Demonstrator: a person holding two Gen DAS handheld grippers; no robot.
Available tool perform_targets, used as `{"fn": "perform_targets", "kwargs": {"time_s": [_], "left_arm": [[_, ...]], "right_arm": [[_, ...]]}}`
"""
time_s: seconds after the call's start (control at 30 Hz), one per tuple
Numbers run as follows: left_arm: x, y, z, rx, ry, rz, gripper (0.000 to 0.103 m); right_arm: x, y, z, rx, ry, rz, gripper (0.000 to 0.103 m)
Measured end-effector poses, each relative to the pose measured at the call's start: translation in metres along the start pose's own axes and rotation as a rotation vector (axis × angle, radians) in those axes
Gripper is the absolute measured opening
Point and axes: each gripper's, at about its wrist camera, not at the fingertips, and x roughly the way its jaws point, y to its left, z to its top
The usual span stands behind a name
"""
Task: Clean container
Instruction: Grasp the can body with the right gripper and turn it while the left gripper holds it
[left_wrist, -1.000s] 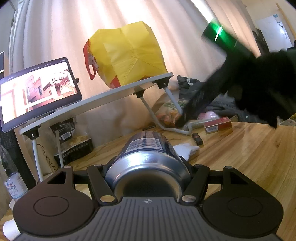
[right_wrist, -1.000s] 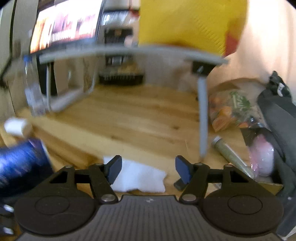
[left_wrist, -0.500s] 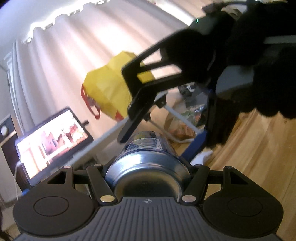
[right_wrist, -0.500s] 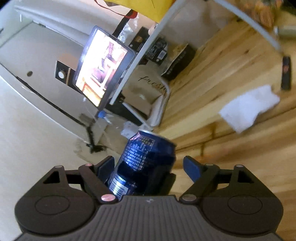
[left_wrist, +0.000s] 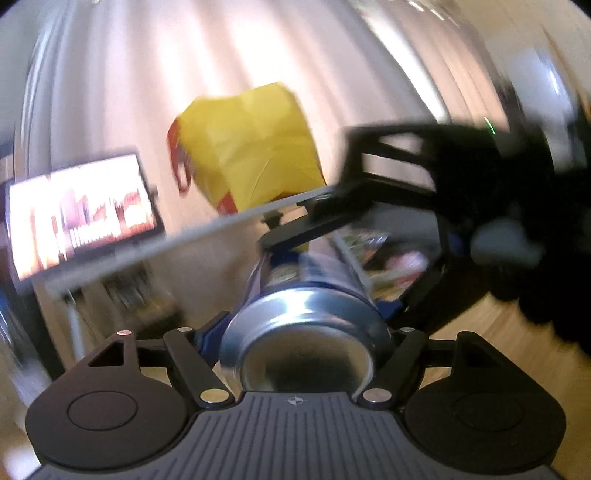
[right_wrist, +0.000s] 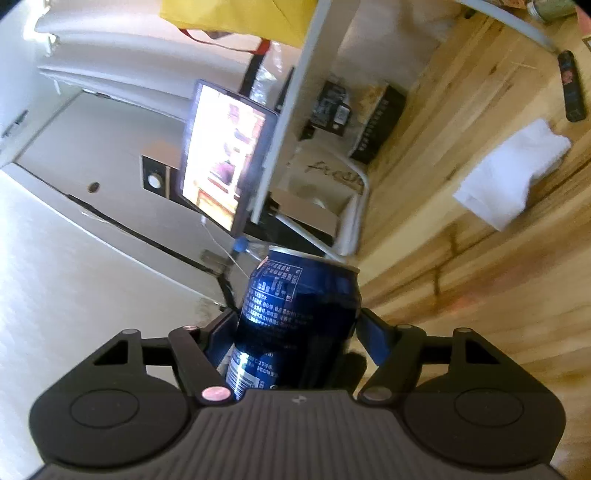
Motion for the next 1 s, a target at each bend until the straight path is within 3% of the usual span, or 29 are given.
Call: {"fn": "perform_targets", "kwargs": {"time_s": [0.13,0.23,0.3,0.37,0.47,0.5,0.6,0.7,0.8,0.87,1.0], "left_arm": [[-0.001,0.039,0.007,-0.389,0.000,-0.168,0.076],[0.002,0.048,0.008,-0.488,0.003,-0.218,0.075],[0.002,0.055,0.007,-0.557,-0.008,-0.259,0.067],[0.003,0.058,0.007,-0.581,-0.004,-0.263,0.067],[0.002,0.051,0.010,-0.477,0.003,-0.196,0.067],[-0.001,0.044,0.011,-0.402,0.009,-0.144,0.067],[0.001,0.010,0.011,-0.037,0.018,-0.002,0.067],[-0.001,-0.020,0.001,0.244,0.000,0.065,0.067],[-0.006,-0.033,-0.005,0.356,-0.013,0.089,0.067],[-0.009,-0.031,-0.004,0.328,-0.013,0.079,0.067],[-0.010,0.002,-0.001,-0.045,0.006,-0.035,0.068]], "right_arm": [[-0.004,0.001,-0.001,-0.001,-0.020,0.070,0.073],[-0.004,-0.002,-0.006,0.012,-0.024,0.142,0.072],[-0.006,-0.002,-0.009,0.007,-0.050,0.165,0.072],[-0.008,-0.006,-0.009,0.034,-0.058,0.179,0.072],[-0.008,-0.007,-0.006,0.026,-0.055,0.154,0.075],[-0.009,-0.006,-0.005,0.019,-0.056,0.133,0.075],[-0.011,-0.007,0.000,0.025,-0.061,0.093,0.075],[-0.008,-0.007,0.000,0.018,-0.029,0.058,0.075],[-0.004,-0.009,-0.005,0.015,-0.009,0.058,0.074],[-0.005,-0.012,-0.008,0.015,-0.015,0.073,0.073],[-0.006,-0.019,-0.012,0.042,-0.036,0.122,0.072]]}}
